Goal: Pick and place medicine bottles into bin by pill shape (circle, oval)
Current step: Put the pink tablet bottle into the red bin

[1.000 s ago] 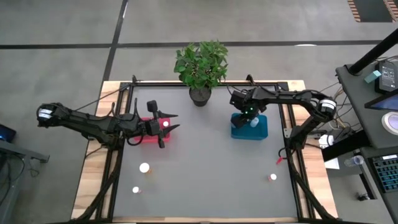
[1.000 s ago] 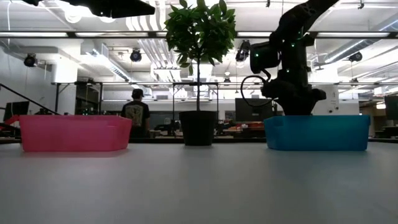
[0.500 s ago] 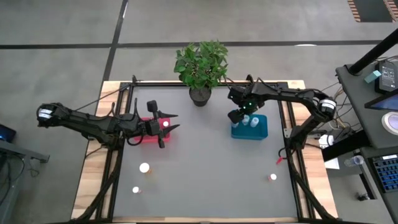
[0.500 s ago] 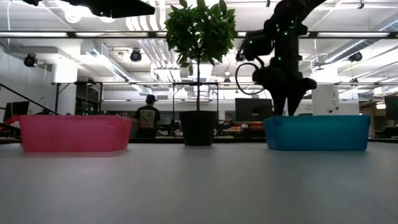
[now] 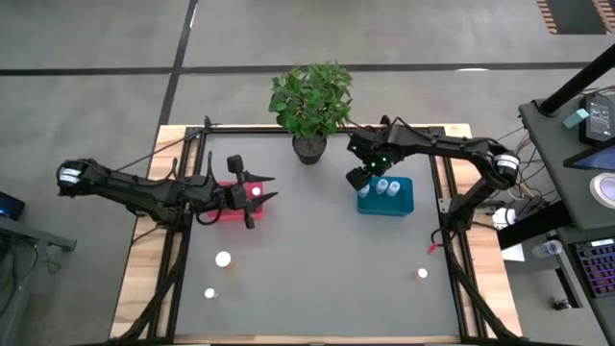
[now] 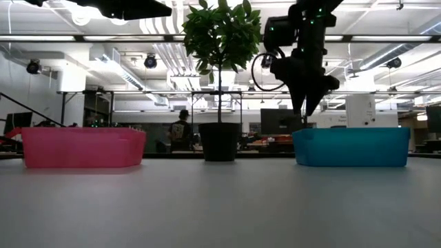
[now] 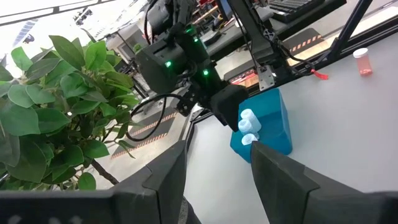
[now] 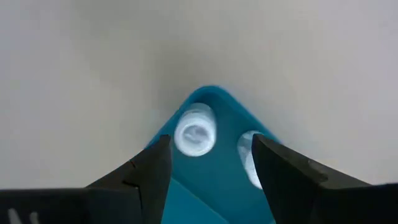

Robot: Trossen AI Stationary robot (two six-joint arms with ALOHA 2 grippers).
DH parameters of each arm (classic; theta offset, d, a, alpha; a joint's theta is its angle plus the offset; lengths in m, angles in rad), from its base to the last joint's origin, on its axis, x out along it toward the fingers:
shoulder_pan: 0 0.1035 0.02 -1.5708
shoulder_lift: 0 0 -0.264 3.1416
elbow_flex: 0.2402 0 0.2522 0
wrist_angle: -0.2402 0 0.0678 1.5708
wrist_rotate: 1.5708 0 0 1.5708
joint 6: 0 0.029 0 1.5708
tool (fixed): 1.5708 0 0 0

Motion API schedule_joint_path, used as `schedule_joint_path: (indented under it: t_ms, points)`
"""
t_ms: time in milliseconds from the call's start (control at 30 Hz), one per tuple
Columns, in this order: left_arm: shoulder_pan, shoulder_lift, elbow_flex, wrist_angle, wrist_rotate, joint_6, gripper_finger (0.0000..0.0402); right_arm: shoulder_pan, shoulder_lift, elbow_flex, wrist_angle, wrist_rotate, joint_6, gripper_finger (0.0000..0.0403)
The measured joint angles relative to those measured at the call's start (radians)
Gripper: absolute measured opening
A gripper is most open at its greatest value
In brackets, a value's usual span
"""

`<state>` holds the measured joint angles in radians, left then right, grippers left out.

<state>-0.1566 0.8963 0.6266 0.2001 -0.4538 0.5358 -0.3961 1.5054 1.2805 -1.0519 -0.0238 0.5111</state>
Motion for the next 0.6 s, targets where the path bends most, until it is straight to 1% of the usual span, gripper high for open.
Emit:
schedule_joint_path:
  t_ms: [167, 367, 467, 600]
  points:
    - [0.0, 0.0, 0.0, 0.0, 0.0, -0.004, 0.016, 0.092, -0.027, -0.011, 0.031, 0.006, -0.029, 0.0191]
    - [0.0, 0.0, 0.0, -0.001, 0.0, -0.01, 0.016, 0.243, -0.121, -0.055, 0.151, 0.129, -0.067, 0.0175]
    - [0.0, 0.0, 0.0, -0.001, 0.0, -0.034, 0.016, 0.32, -0.188, -0.1, 0.253, 0.175, -0.116, 0.017]
    - [0.0, 0.0, 0.0, 0.0, 0.0, -0.088, 0.016, 0.404, -0.297, -0.206, 0.462, 0.204, -0.204, 0.0166]
